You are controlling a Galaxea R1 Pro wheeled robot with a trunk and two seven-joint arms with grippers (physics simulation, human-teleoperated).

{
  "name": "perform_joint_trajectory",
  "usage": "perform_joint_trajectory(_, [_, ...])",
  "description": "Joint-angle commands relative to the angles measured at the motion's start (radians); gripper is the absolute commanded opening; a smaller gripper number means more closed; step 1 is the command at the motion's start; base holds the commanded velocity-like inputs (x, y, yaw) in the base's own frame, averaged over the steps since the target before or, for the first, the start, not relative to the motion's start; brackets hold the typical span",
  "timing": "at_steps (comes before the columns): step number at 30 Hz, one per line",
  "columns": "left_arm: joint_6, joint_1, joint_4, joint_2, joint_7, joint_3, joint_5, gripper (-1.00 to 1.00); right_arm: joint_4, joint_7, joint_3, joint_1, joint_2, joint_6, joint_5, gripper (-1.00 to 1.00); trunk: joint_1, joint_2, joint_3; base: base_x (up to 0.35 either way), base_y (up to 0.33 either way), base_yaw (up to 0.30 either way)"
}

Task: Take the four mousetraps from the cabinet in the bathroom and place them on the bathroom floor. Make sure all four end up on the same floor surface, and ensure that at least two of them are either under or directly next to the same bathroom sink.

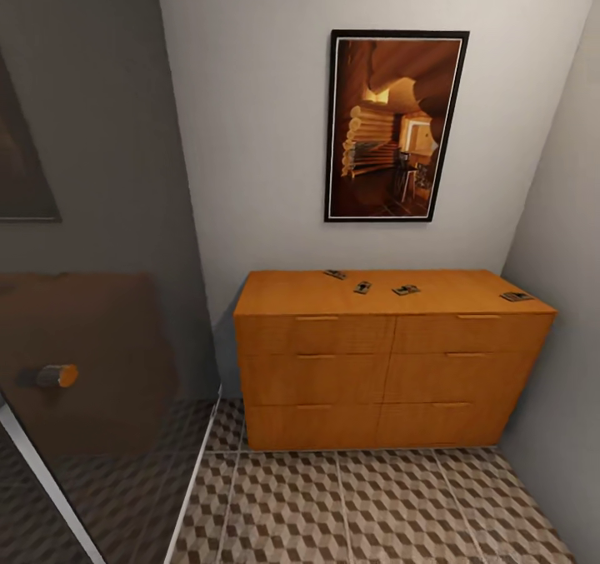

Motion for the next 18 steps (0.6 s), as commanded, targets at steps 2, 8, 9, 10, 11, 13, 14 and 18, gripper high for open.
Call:
perform_joint_trajectory(2, [-0.003, 0.000, 0.000, 0.000, 0.000, 0.000, 0.008, 1.00, 0.000, -0.001, 0.000, 0.000, 0.000, -0.002, -0.001, 1.00, 0.000, 0.000, -0.001, 0.000, 0.000, -0.248])
perform_joint_trajectory(8, [-0.003, 0.000, 0.000, 0.000, 0.000, 0.000, 0.008, 1.00, 0.000, -0.001, 0.000, 0.000, 0.000, -0.002, -0.001, 1.00, 0.000, 0.000, -0.001, 0.000, 0.000, -0.248])
perform_joint_trajectory(9, [-0.003, 0.000, 0.000, 0.000, 0.000, 0.000, 0.008, 1.00, 0.000, -0.001, 0.000, 0.000, 0.000, -0.002, -0.001, 1.00, 0.000, 0.000, -0.001, 0.000, 0.000, -0.248])
perform_joint_trajectory(10, [-0.003, 0.000, 0.000, 0.000, 0.000, 0.000, 0.008, 1.00, 0.000, -0.001, 0.000, 0.000, 0.000, -0.002, -0.001, 1.00, 0.000, 0.000, -0.001, 0.000, 0.000, -0.248])
perform_joint_trajectory(11, [-0.003, 0.000, 0.000, 0.000, 0.000, 0.000, 0.008, 1.00, 0.000, -0.001, 0.000, 0.000, 0.000, -0.002, -0.001, 1.00, 0.000, 0.000, -0.001, 0.000, 0.000, -0.248])
perform_joint_trajectory(13, [-0.003, 0.000, 0.000, 0.000, 0.000, 0.000, 0.008, 1.00, 0.000, -0.001, 0.000, 0.000, 0.000, -0.002, -0.001, 1.00, 0.000, 0.000, -0.001, 0.000, 0.000, -0.248])
perform_joint_trajectory(14, [-0.003, 0.000, 0.000, 0.000, 0.000, 0.000, 0.008, 1.00, 0.000, -0.001, 0.000, 0.000, 0.000, -0.002, -0.001, 1.00, 0.000, 0.000, -0.001, 0.000, 0.000, -0.248])
perform_joint_trajectory(18, [-0.003, 0.000, 0.000, 0.000, 0.000, 0.000, 0.007, 1.00, 0.000, -0.001, 0.000, 0.000, 0.000, -0.002, -0.001, 1.00, 0.000, 0.000, -0.001, 0.000, 0.000, -0.248])
